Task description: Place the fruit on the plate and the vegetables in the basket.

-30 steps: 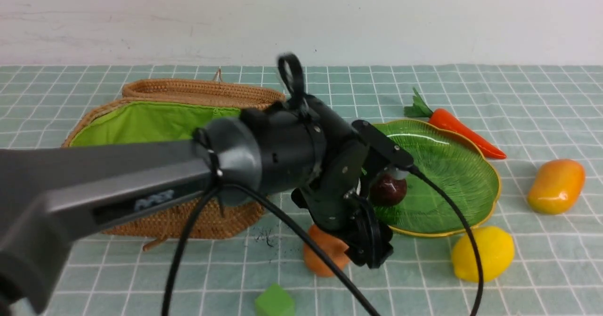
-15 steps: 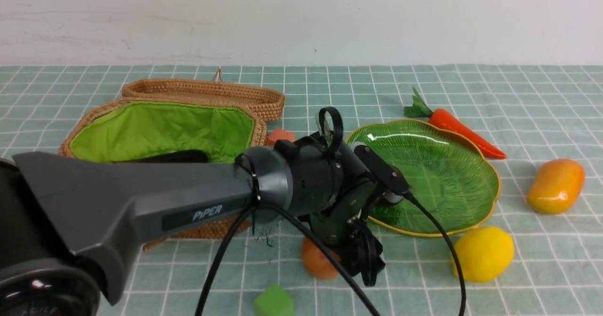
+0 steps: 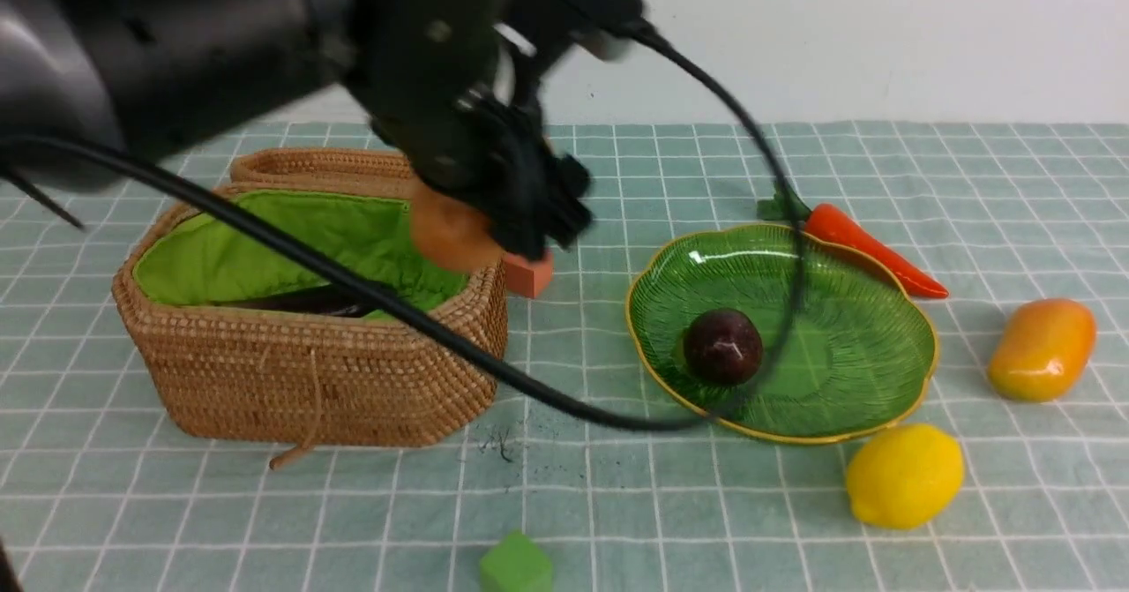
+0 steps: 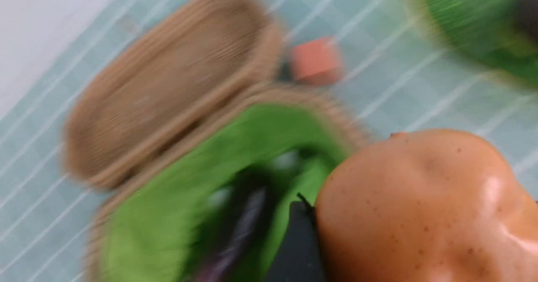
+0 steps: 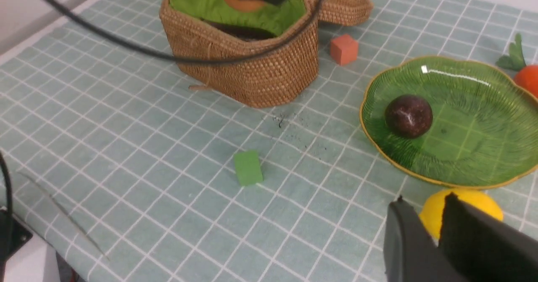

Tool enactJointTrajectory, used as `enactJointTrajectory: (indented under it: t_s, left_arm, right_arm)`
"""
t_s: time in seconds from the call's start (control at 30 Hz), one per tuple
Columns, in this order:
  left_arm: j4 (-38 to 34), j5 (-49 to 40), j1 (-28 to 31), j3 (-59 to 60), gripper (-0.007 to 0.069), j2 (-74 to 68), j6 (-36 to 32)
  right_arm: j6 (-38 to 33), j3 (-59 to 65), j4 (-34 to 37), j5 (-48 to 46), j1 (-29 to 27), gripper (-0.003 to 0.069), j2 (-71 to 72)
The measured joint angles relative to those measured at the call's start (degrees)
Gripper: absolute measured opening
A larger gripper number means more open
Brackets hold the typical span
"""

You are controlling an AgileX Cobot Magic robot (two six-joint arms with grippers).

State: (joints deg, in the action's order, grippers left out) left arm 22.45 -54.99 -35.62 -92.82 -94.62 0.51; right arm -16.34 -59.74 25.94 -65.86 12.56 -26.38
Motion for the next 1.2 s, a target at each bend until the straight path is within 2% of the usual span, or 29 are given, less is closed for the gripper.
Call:
enactJointTrajectory:
  t_s: [0.17,0.3,0.53,0.8,0.83,0.9,0.97,1.0,1.03,1.07,1.1,1.13,1.17,1.2]
  left_arm:
    - [-4.7,0.5,11.2,0.2,0.0596,-3.2,-9.7]
    - [-6.4,2.6,15.1,0.3,0.0596,-7.4,-12.0]
    - [-2.2,2.3,15.6,0.4,0.0668,-10.1,-8.3]
    - [-3.7,-0.2,15.6,0.4,0.0641,-6.5,-2.8]
    - [-4.9,-1.0,15.6,0.4,0.0622,-5.6,-1.8]
    - [-9.5,-3.1,15.0,0.4,0.0526,-1.7,2.6]
    - [-13.2,-4.8,13.4,0.4,0.0354,3.0,5.2]
    - [-13.7,-4.9,13.0,0.4,0.0337,3.4,5.4]
    - [-14.5,-5.2,12.2,0.5,0.0264,5.2,5.7]
    - [-16.2,-5.4,9.7,1.3,0.0115,9.0,5.9]
    - [-16.7,-5.4,8.4,2.3,0.0045,11.4,5.9]
    - [-16.9,-5.4,7.7,2.5,0.0034,12.0,5.9]
    - [-17.2,-4.7,5.5,4.2,-0.0014,15.0,5.9]
    - [-17.4,-4.2,4.4,5.3,-0.0013,16.5,5.9]
  right_arm:
    - [0.0,0.0,0.3,0.5,0.0,0.0139,0.0]
    - [0.0,0.0,0.4,0.7,0.0,0.0139,0.0]
    - [0.0,0.0,0.5,1.7,0.0,0.0139,0.0]
    - [1.0,0.0,0.5,3.2,0.0,0.0139,-1.3]
    - [1.8,0.0,0.5,3.2,0.0,0.0140,-2.1]
    - [3.7,0.0,0.4,2.6,0.0,0.0142,-4.9]
    - [5.9,0.0,-0.7,1.5,0.0,0.0143,-8.5]
    - [6.4,0.0,-1.0,1.3,0.0,0.0143,-9.2]
    - [7.4,0.0,-1.6,0.9,0.0,0.0143,-10.8]
    - [9.6,0.0,-3.4,-0.2,0.0,0.0143,-14.2]
    - [10.3,0.0,-4.1,-0.5,0.0,0.0143,-16.0]
    - [10.8,0.0,-4.5,-0.7,0.0,0.0143,-16.4]
    - [12.1,0.0,-5.7,-1.1,0.0,0.0143,-19.6]
    - [12.6,0.0,-6.2,-1.2,0.0,0.0143,-21.0]
